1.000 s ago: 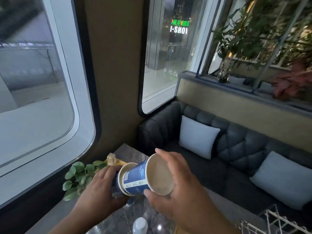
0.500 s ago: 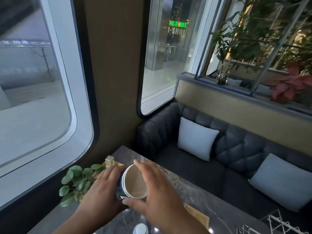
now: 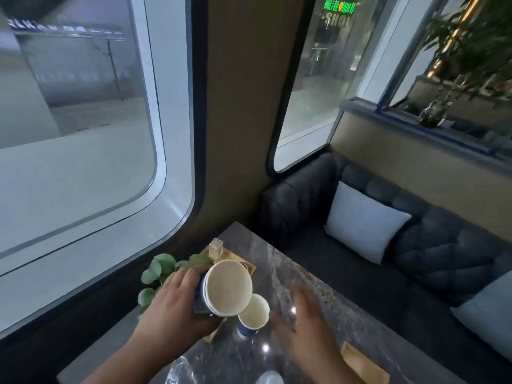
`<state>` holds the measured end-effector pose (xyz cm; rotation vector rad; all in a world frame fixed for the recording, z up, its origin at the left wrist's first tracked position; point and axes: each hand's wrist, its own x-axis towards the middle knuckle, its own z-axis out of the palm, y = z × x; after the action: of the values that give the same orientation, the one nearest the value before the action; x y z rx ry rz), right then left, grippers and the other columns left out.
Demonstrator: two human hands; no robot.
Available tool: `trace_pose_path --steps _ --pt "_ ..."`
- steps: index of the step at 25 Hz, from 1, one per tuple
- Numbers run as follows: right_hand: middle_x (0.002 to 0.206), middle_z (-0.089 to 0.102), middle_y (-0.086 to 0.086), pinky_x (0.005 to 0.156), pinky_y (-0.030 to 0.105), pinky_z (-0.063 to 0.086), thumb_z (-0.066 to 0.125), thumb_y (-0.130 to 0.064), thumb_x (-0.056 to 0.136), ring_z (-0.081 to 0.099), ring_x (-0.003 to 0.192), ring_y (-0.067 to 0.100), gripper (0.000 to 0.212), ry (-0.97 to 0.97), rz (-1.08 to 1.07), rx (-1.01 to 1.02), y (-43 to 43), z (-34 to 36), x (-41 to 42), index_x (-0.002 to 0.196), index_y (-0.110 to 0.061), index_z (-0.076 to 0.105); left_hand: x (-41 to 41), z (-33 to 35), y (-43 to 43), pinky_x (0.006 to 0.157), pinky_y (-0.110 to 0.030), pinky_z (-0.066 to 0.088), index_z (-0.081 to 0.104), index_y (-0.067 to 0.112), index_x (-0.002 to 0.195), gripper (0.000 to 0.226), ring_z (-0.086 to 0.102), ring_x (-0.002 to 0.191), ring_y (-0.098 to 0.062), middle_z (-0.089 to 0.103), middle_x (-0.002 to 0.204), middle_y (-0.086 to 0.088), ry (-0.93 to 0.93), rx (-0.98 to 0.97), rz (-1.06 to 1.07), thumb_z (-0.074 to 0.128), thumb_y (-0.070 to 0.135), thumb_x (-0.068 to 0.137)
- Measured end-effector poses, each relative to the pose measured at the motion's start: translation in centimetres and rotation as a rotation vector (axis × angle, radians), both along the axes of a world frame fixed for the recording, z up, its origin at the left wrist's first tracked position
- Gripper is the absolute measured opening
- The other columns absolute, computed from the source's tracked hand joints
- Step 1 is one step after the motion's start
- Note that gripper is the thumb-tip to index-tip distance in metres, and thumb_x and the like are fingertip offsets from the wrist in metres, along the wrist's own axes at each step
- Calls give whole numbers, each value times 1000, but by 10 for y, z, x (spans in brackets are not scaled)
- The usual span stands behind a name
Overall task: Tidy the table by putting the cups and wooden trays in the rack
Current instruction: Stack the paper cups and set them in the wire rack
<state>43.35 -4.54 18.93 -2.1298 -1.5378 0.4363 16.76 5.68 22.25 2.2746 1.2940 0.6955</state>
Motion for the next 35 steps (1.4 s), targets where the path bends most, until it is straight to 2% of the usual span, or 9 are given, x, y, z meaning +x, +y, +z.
trace_pose_path --steps 5,10,16,19,23,25,28,32,35 --pt "156 36 -3 108 35 43 66 -70 66 42 139 20 102 -80 115 -317 47 -56 -11 153 -30 31 -14 -17 19 98 -29 45 42 41 140 98 47 118 -2 42 125 30 19 -42 4 73 81 57" --pt "168 10 1 118 42 32 63 -58 77 23 151 28 106 -164 167 -439 76 -84 -30 160 -32 3 -27 -28 31 93 -21 44 40 44 138 96 43 111 4 38 119 34 49 -72 -1 74 82 56" --pt "161 28 5 111 41 42 65 -51 77 39 141 29 101 -212 148 -486 86 -93 -31 159 -34 9 -28 -30 40 98 -23 44 33 50 139 98 39 116 5 35 125 36 59 -75 -2 73 81 56" --pt "155 35 3 108 35 45 64 -51 75 45 135 24 94 -190 104 -378 86 -73 -30 156 -33 22 -24 -29 45 97 -24 46 32 50 139 97 38 116 5 32 124 37 58 -75 11 77 78 58" --pt "136 48 -5 94 33 51 74 -34 71 55 122 19 76 -29 -4 -84 72 -16 -11 141 -28 46 -12 -25 42 89 -20 42 28 54 135 92 36 112 7 31 121 37 56 -72 12 74 79 59" --pt "127 42 -20 88 28 48 81 -33 71 53 116 8 76 39 -57 109 59 24 5 139 -35 46 0 -20 37 89 -19 38 29 53 135 90 37 112 5 34 121 35 47 -63 -4 71 79 59" --pt "128 41 -31 85 21 44 79 -46 72 50 112 -9 77 68 -117 335 34 89 24 140 -47 42 19 -11 26 88 -20 38 36 49 133 84 47 113 -2 46 123 27 37 -9 -20 72 74 61" --pt "136 52 -17 78 30 60 76 -57 72 61 115 3 78 174 -162 545 -12 167 43 142 -44 44 46 9 9 90 -22 39 34 52 133 81 43 110 1 44 120 29 -5 35 -64 69 73 63" --pt "135 59 -13 83 12 55 81 -54 75 65 112 2 76 264 -117 662 -55 205 44 143 -39 48 66 23 -8 94 -22 41 40 46 134 80 47 115 -3 51 124 22 -47 81 -99 71 70 64"
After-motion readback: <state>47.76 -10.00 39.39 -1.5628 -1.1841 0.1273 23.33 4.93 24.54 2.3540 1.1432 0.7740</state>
